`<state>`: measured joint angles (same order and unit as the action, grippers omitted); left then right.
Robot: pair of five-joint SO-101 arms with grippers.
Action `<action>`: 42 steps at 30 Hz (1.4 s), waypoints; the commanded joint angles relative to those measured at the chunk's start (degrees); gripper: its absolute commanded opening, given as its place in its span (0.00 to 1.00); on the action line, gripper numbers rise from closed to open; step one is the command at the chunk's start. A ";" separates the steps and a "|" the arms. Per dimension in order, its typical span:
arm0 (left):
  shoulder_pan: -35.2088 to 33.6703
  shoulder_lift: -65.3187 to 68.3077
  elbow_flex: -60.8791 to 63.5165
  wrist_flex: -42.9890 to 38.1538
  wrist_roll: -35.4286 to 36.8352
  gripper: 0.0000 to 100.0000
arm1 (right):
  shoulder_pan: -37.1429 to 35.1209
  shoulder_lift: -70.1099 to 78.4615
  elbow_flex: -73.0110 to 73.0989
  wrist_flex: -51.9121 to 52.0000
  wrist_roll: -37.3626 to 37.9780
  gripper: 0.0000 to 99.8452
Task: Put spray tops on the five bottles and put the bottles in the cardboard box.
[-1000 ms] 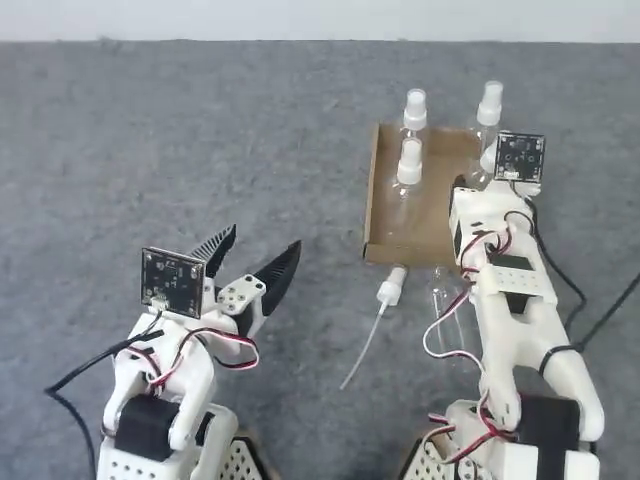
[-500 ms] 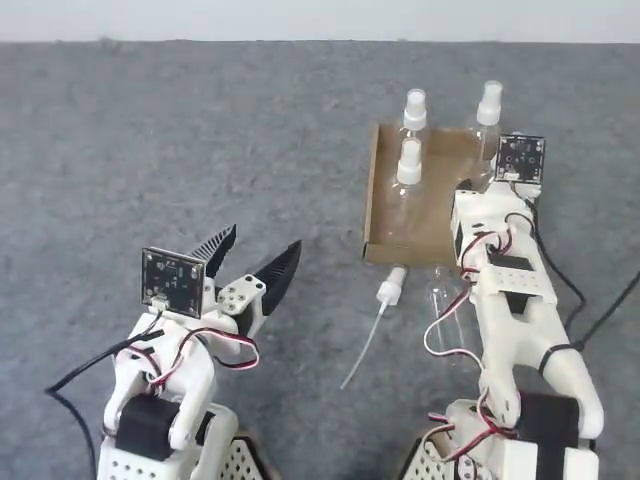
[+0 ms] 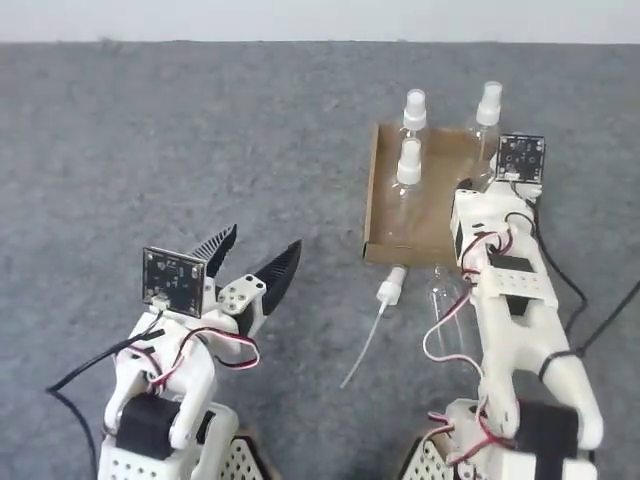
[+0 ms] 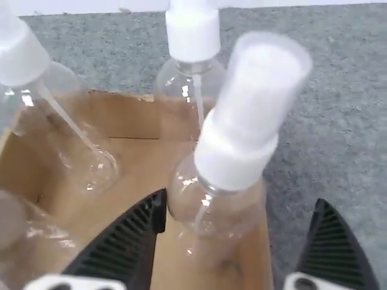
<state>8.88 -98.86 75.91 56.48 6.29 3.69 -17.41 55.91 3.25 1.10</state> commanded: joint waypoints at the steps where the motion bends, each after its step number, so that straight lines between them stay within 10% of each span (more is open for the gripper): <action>1: -0.18 -0.26 -0.92 -1.05 -0.26 0.28 | -0.48 -7.96 -0.35 4.88 0.18 0.30; 10: -0.18 -0.26 -0.92 -1.05 -0.26 0.28 | -0.84 -23.78 -0.53 17.36 0.18 0.30; 26: -0.18 -0.26 -0.92 -1.05 -0.09 0.28 | -14.90 -43.38 -6.59 76.70 11.78 0.30; 42: -0.18 -0.26 -0.84 -1.05 -0.09 0.28 | -15.78 -43.38 12.31 64.04 7.30 0.30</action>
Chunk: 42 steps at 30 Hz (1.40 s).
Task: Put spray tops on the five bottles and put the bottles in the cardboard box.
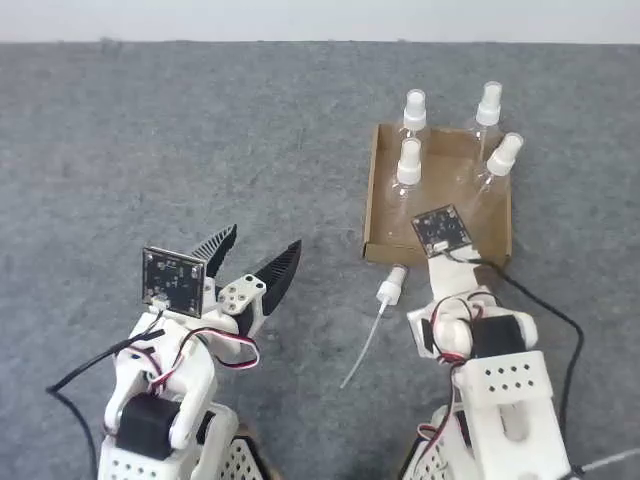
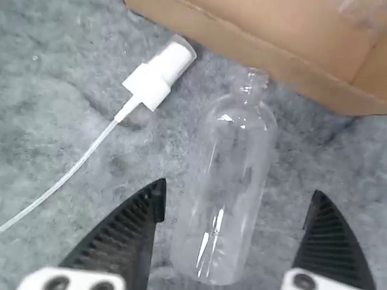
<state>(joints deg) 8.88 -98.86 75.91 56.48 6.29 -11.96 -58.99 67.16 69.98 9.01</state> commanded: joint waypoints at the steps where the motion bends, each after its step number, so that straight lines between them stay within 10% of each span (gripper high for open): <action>1: -0.18 -0.26 -0.84 -1.05 -0.09 0.28 | -0.13 -1.80 2.11 -3.47 -0.62 0.30; 8: -0.18 -0.18 -0.75 -1.05 -0.09 0.28 | -0.13 -1.80 9.32 -8.92 -0.62 0.27; 14: -0.18 -0.18 -0.66 -1.14 -0.09 0.28 | -0.13 -2.51 10.46 -10.77 0.00 0.00; 33: -0.18 0.18 -0.84 -0.88 -0.18 0.27 | -10.59 -2.59 -12.66 9.45 12.66 0.01; 42: 0.35 3.78 -2.77 0.09 -0.26 0.27 | -0.40 -2.24 -28.66 17.36 24.79 0.01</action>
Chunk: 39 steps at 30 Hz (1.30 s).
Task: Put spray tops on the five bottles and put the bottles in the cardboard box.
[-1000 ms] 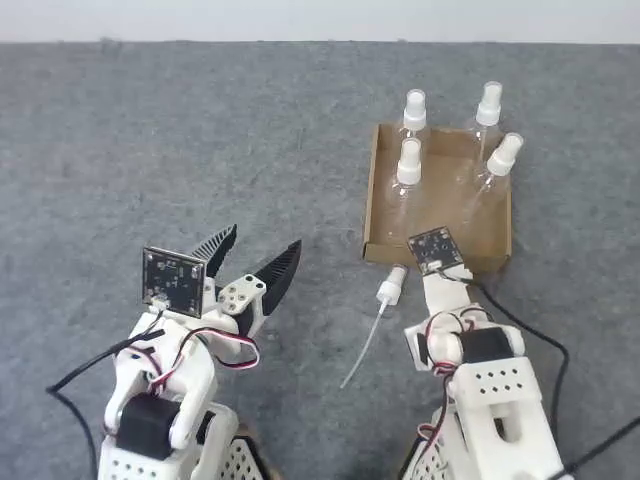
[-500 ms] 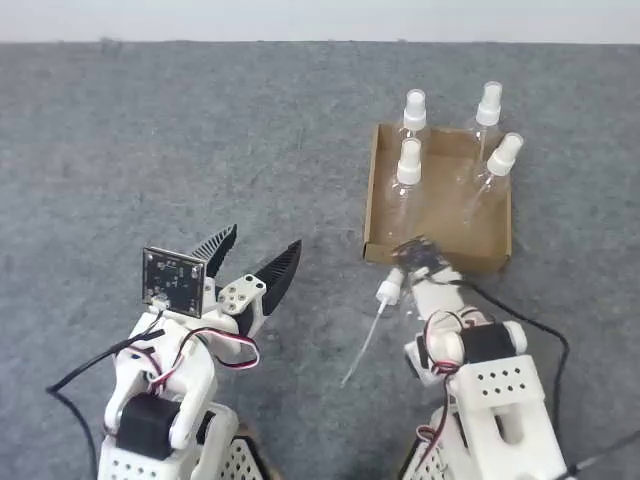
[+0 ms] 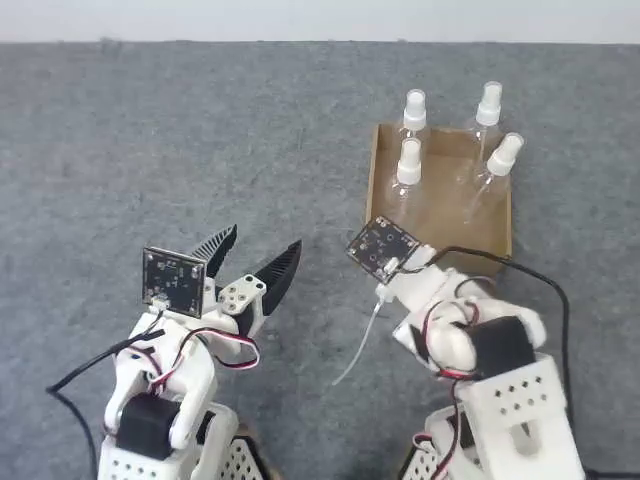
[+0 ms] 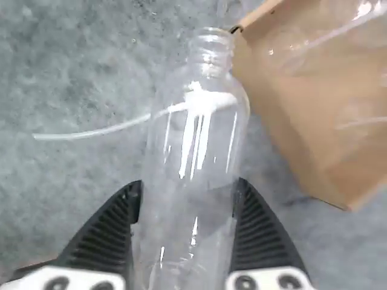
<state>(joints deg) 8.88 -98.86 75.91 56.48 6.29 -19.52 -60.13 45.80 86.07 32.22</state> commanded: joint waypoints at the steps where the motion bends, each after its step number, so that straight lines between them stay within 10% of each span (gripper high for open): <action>1: 0.35 5.89 -3.56 0.09 -0.35 0.27 | 11.65 -0.75 -9.05 2.15 2.37 0.01; 13: 19.43 42.37 -17.10 -0.26 -6.77 0.25 | 57.36 11.21 -13.19 -12.09 20.31 0.01; 39: 24.18 78.59 -18.42 -17.76 -4.40 0.25 | 61.23 54.46 -13.63 -36.79 20.66 0.01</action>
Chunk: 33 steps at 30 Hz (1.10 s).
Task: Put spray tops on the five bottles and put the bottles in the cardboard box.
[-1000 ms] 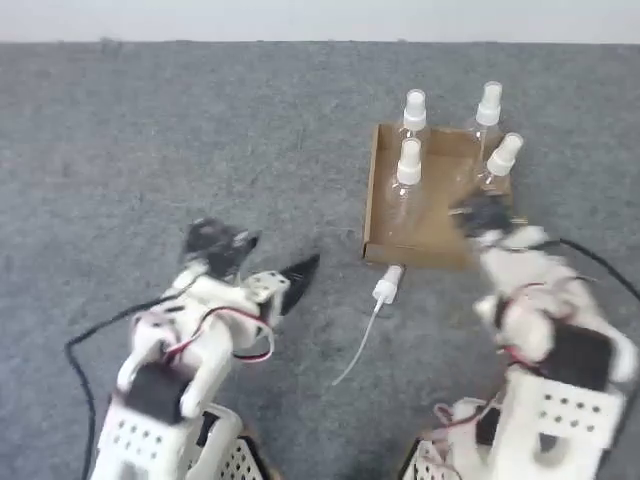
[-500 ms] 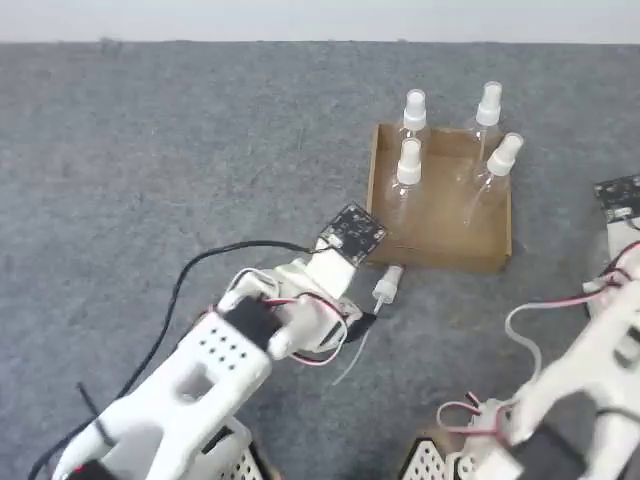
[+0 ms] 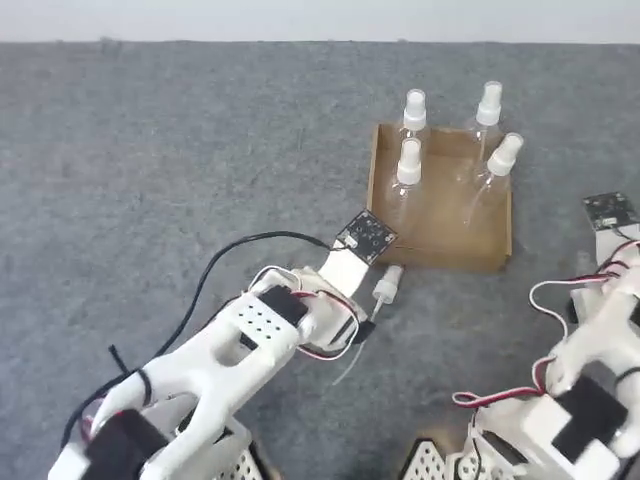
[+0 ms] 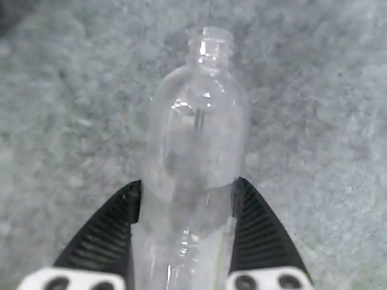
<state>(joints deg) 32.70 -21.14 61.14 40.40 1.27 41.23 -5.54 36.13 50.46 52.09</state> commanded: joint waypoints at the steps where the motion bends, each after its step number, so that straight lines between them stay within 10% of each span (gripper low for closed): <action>1: 0.35 1.41 -4.00 -1.67 0.62 0.25 | 0.48 0.22 -3.96 -1.19 0.79 0.01; 33: -2.02 11.78 -9.36 7.74 0.26 0.01 | 0.31 1.89 -3.96 -1.19 0.79 0.01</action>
<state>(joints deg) 32.62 -8.57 54.46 45.23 1.27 41.32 -3.16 34.90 49.93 52.09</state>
